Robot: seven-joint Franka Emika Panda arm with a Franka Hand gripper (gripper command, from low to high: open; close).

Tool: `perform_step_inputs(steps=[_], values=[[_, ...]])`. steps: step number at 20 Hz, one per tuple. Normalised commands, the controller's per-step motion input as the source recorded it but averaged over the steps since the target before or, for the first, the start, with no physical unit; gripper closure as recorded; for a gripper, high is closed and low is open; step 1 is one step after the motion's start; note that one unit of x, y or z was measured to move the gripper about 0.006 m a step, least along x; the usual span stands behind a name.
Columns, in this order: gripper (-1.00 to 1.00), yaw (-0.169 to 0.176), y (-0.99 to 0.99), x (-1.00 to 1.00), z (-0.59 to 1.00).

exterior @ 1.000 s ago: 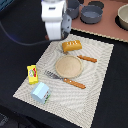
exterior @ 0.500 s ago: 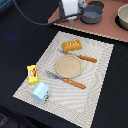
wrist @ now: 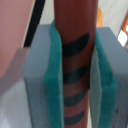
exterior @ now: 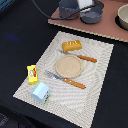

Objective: Interact with the objects in diverse but meaningful ways.

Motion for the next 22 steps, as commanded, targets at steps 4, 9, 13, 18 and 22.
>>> perform_step_inputs(steps=[4, 9, 13, 18, 22], values=[[1.00, 0.000, 0.69, 0.74, 0.43], [1.00, 0.015, 0.81, 0.55, 0.37], [1.00, 0.031, 0.89, 0.40, 0.34], [1.00, 0.030, 0.92, 0.35, 0.26], [1.00, 0.019, 0.82, 0.47, 0.22]])
